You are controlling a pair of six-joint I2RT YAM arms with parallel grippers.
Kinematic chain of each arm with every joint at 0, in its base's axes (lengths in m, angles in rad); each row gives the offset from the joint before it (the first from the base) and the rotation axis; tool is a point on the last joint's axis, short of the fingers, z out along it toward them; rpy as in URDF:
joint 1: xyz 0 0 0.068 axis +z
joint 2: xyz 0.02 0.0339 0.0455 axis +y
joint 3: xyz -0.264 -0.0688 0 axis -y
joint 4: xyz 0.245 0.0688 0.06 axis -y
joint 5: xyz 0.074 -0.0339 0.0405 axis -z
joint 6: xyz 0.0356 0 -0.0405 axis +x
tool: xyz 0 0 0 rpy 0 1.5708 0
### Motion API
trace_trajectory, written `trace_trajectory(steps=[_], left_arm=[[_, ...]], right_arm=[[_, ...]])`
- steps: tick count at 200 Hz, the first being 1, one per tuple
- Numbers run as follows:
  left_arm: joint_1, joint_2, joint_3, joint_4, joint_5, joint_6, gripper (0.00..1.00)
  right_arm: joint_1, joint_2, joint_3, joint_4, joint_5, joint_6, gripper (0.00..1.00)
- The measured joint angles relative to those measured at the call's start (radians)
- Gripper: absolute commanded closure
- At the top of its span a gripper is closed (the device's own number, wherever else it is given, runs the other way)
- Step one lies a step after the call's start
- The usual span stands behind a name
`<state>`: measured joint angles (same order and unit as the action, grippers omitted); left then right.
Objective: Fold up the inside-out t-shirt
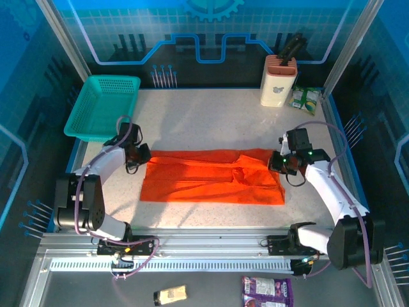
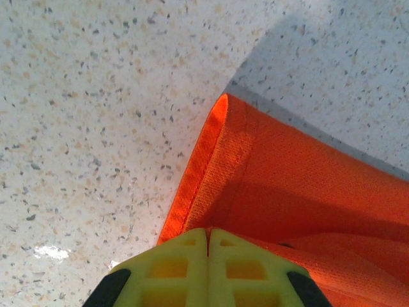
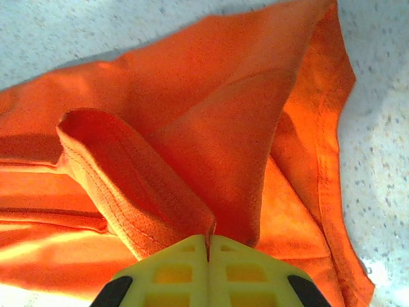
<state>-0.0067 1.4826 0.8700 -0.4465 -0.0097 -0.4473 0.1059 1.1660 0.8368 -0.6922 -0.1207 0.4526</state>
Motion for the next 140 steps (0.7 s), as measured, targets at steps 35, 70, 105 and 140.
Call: trace_trajectory(steps=[35,70,105,140], left_arm=[[0.0,-0.049,-0.048,0.0,0.006,-0.001,0.98],[0.0,-0.082,-0.096,0.007,0.007,-0.027,0.95],[0.0,-0.115,-0.143,0.009,0.007,-0.052,0.81],[0.0,-0.148,-0.167,0.009,0.007,-0.085,0.69]], right_arm=[[0.0,-0.031,-0.034,-0.009,0.025,0.039,1.0],[-0.001,-0.045,-0.081,-0.006,0.046,0.065,1.0],[-0.002,-0.045,-0.124,-0.002,0.061,0.088,0.97],[-0.005,-0.067,-0.155,-0.012,0.066,0.113,0.67]])
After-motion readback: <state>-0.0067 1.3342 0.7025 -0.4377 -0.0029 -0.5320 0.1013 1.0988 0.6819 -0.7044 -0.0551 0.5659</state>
